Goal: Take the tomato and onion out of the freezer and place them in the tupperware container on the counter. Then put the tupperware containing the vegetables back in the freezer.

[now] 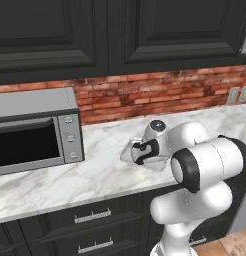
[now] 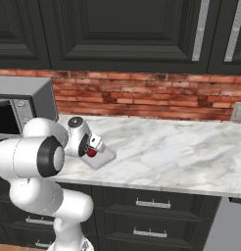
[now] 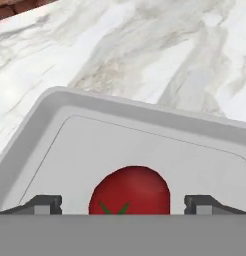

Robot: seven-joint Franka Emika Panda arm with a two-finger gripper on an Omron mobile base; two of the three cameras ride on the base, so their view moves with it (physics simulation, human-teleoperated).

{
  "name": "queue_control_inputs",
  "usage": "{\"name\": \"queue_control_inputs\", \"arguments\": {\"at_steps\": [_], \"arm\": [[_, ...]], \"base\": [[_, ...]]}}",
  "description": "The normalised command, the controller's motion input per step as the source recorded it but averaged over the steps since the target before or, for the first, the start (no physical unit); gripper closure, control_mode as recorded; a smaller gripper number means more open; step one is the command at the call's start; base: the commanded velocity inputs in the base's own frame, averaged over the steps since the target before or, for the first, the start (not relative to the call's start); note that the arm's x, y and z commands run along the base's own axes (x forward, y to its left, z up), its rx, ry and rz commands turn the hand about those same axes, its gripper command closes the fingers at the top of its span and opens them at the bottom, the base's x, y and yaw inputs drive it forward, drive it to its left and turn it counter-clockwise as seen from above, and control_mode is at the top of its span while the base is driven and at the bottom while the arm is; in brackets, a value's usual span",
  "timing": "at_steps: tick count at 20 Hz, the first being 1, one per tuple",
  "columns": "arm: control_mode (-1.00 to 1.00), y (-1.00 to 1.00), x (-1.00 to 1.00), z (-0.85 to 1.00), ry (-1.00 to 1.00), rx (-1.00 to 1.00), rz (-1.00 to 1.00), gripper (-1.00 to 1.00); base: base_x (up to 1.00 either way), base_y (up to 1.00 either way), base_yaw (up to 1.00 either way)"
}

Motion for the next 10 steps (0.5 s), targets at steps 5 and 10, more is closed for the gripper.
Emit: {"name": "queue_control_inputs", "arguments": {"at_steps": [5,10], "arm": [[-1.0,-0.17,-0.91,0.94,-0.25,0.08,0.0,-1.0],[-1.0,-0.11,-1.0,1.0,-0.24,0.11,0.01,-1.0]], "base": [[0.0,0.0,0.0],[0.0,0.0,0.0]]}}
